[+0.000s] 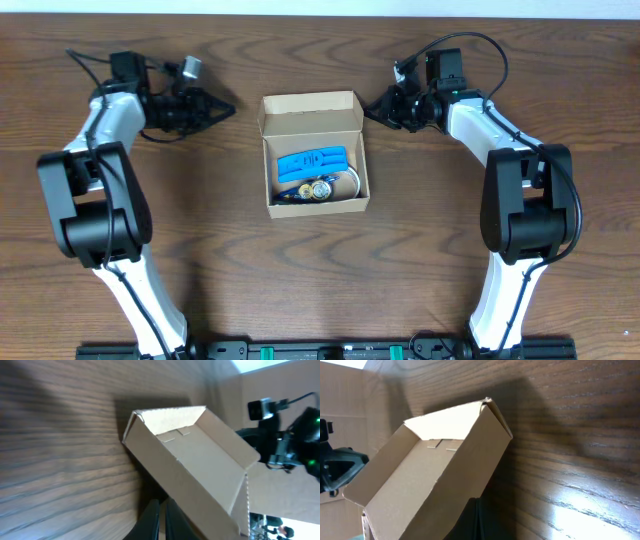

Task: Pack container
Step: 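Grip the lid flap with both grippers and fold it down over the box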

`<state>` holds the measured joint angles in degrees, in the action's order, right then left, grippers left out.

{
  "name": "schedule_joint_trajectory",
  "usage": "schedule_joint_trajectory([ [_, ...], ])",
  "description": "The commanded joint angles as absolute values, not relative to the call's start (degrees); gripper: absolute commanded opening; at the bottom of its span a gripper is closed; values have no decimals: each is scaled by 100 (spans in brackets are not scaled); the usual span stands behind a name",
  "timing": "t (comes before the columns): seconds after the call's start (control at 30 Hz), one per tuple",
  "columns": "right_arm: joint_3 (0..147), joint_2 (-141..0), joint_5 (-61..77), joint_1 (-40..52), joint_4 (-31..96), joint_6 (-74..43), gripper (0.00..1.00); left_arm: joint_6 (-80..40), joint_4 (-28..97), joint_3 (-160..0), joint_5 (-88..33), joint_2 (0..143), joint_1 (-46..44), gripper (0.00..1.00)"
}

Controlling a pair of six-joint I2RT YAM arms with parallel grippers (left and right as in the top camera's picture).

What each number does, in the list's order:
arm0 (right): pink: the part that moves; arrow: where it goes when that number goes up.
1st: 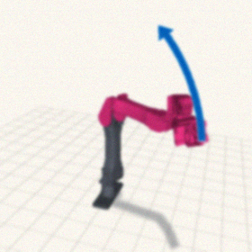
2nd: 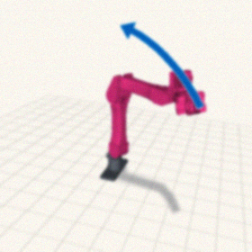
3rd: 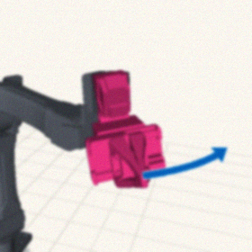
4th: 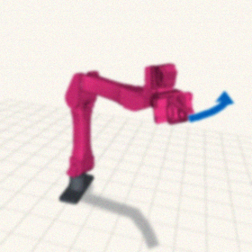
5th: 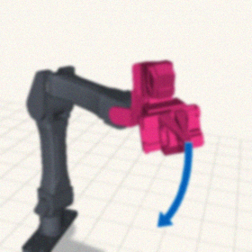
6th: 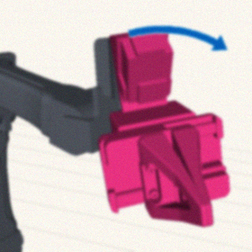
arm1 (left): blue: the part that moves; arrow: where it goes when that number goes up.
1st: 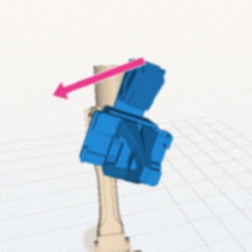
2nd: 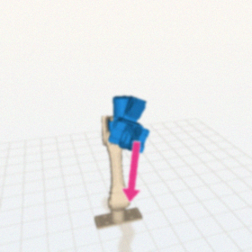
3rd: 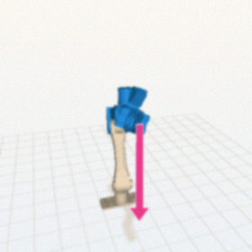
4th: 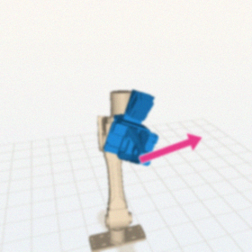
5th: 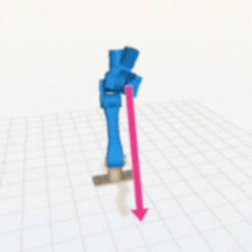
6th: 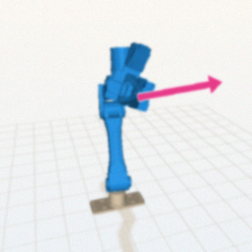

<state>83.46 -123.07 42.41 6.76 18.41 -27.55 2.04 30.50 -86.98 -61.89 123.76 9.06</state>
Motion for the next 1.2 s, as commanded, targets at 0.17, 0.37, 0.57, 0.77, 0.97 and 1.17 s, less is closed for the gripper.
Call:
schedule_joint_trajectory([
  [0.17, 8302, -12641, 4366, 707, 1859, -3028, 1, -222, 2899, -8792, -5415, 12573, 591, 6],
  [0.37, 8300, -12667, 4375, 836, 1688, -3133, 1, -491, 2832, -8790, -5540, 12720, 526, 6],
  [0.57, 8300, -12669, 4248, 886, 1577, -3395, 1, -941, 2464, -8792, -5854, 12905, 342, 6],
  [0.77, 8302, -12669, 4491, 910, 1258, -3581, 1, -998, 2305, -8792, -6125, 12947, 196, 6],
  [0.97, 8302, -12669, 4552, 945, 1092, -3660, 1, -1055, 2246, -8792, -6414, 12947, 185, 6],
  [1.17, 8302, -12669, 4836, 941, 611, -3505, 1, -1050, 2005, -8796, -6810, 12943, 213, 6],
])
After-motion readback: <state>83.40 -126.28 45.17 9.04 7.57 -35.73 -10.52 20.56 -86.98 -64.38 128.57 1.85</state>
